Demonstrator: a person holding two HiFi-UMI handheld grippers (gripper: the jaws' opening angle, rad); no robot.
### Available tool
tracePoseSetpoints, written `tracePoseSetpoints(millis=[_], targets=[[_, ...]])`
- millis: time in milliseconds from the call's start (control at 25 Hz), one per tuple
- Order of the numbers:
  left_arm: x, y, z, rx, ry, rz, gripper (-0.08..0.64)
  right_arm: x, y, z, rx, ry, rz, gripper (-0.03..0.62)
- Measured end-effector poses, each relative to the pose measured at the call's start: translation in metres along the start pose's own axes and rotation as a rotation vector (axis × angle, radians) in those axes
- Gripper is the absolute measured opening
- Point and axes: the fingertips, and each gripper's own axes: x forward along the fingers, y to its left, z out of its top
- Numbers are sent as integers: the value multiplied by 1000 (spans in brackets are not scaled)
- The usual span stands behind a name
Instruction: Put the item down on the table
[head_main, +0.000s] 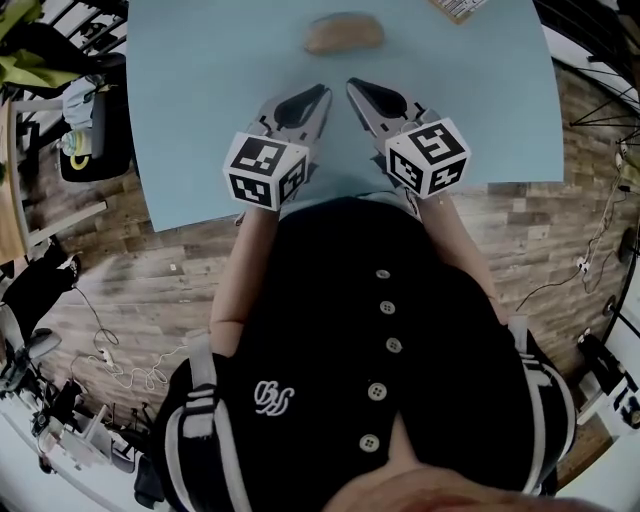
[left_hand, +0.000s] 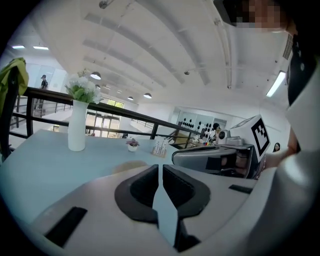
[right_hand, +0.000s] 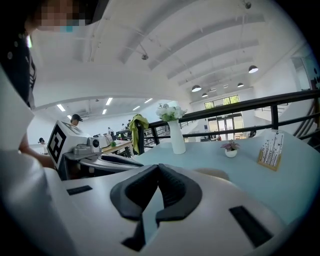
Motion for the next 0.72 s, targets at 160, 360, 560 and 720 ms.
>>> tracePoseSetpoints(millis=[160,360,560,720], targets=[[3,-3,-9,1,29,9,9,-3,4,-6,8,4,3,11],[5,4,-21,21,101,67,9,-6,1,-11,9,17,-3,11],[4,6,-23,7,122,60,9,-5,1,-22,29,43,-16,11],[4,6,-27,1,132,55,9,-5,1,-26,38,55,-15,11]])
